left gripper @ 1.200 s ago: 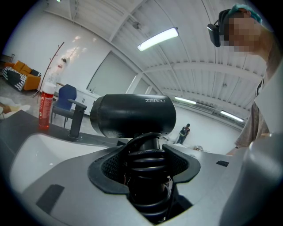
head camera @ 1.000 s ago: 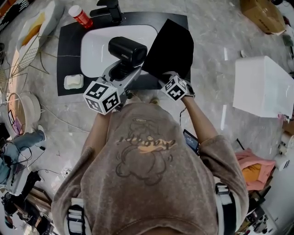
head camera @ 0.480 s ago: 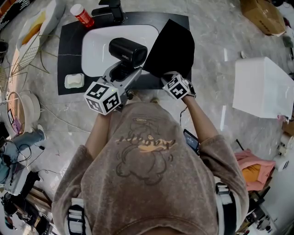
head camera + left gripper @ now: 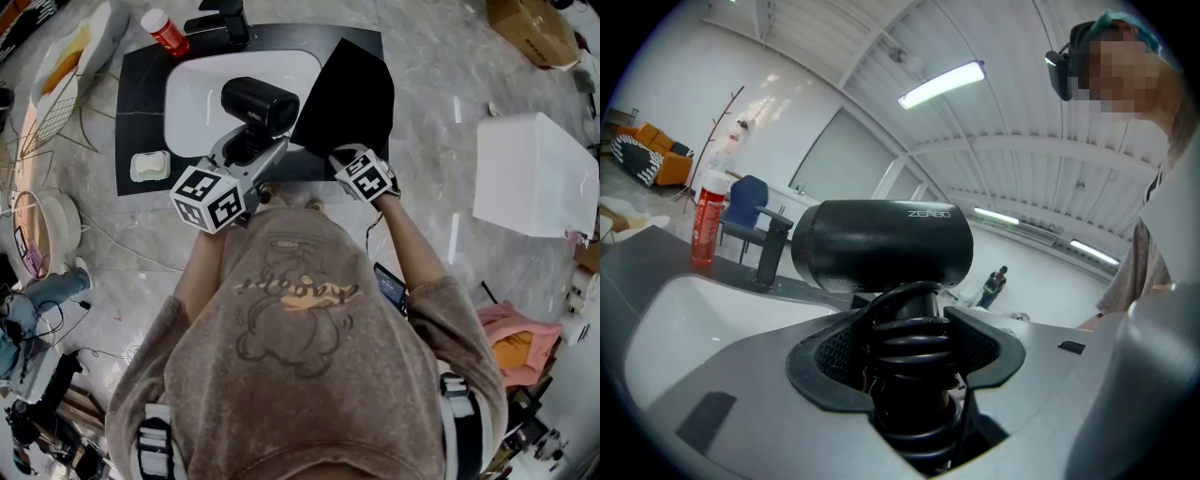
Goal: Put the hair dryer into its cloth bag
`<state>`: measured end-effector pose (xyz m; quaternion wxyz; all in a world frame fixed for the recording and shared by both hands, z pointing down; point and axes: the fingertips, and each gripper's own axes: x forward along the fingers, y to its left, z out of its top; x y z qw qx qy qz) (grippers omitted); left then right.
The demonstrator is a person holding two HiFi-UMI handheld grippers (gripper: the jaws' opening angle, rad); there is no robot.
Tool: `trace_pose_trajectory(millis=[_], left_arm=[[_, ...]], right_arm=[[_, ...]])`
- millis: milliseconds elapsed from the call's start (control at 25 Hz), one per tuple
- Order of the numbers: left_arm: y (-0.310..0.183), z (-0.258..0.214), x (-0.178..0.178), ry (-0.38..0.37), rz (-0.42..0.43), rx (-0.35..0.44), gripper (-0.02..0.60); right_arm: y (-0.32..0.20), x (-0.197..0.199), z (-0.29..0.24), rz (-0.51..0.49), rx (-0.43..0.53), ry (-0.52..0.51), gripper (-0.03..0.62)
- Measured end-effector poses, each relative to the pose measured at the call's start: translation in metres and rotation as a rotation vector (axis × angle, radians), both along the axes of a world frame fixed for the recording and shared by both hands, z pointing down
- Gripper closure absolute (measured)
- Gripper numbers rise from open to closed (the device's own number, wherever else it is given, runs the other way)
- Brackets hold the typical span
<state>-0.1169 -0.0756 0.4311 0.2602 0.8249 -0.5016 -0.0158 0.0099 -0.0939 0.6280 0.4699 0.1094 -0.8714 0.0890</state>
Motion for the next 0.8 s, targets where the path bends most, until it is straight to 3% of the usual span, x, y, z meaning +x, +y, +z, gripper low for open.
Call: trace_pose_trajectory(millis=[440,800], left_arm=[[0.0,0.001,0.002,0.001,0.008,-0.005,0.324],[-0.002,0.002,0.002,0.008,0.016,-0.006,0.324]], right_arm=[[0.002,0.003,0.007,-0.009,0.003,0.019,0.537],[-0.002,0.003,-0.006,0.024,-0.022,-0.016,0.574]])
